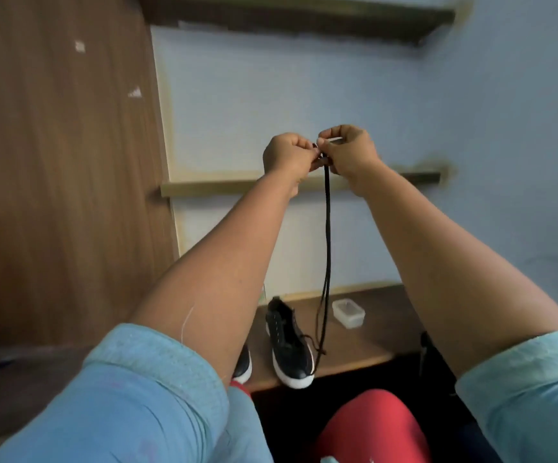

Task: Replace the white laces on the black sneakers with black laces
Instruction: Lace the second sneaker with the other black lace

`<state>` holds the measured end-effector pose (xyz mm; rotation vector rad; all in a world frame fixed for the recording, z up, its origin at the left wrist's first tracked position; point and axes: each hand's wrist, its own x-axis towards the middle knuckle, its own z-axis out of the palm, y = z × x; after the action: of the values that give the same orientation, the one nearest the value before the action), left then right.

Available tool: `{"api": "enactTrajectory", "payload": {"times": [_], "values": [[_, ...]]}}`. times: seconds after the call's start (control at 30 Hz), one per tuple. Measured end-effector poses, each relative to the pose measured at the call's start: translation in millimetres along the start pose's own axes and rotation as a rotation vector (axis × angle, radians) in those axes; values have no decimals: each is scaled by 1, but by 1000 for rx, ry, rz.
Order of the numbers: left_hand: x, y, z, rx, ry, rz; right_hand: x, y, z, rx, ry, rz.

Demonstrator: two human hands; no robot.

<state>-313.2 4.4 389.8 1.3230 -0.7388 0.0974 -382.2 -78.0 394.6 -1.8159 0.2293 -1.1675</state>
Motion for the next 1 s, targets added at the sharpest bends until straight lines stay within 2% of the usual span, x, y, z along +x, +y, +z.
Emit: {"api": "enactTrajectory", "payload": {"times": [0.13,0.3,0.43,0.5,0.6,0.67,0.8,0.87,0.93,1.0], "values": [[5,-102,-7,46,28,-153,-8,93,49,-144,-7,129],[-1,-203,-26,102,30,-371,-30,196,84,-27,-72,341],[-2,-265,-44,106,61,-525,-19,265,82,-394,45,186],[-3,-289,-48,156,38,-557,-18,288,83,-414,-62,182],[-11,-322,-48,243,-35,-580,-34,317,103,-458,-430,314],[-18,-341,-47,243,-60,-613,-56,336,118,-373,-549,402],[-33,-377,-59,328,-115,-660,-94,375,127,26,-367,646],[-43,-393,-68,537,-143,-608,-104,392,124,-32,-348,673],[-54,-400,-73,782,-204,-561,-107,403,122,-177,-342,646],[-60,-403,-73,925,-262,-550,-109,405,123,-279,-357,580]]}}
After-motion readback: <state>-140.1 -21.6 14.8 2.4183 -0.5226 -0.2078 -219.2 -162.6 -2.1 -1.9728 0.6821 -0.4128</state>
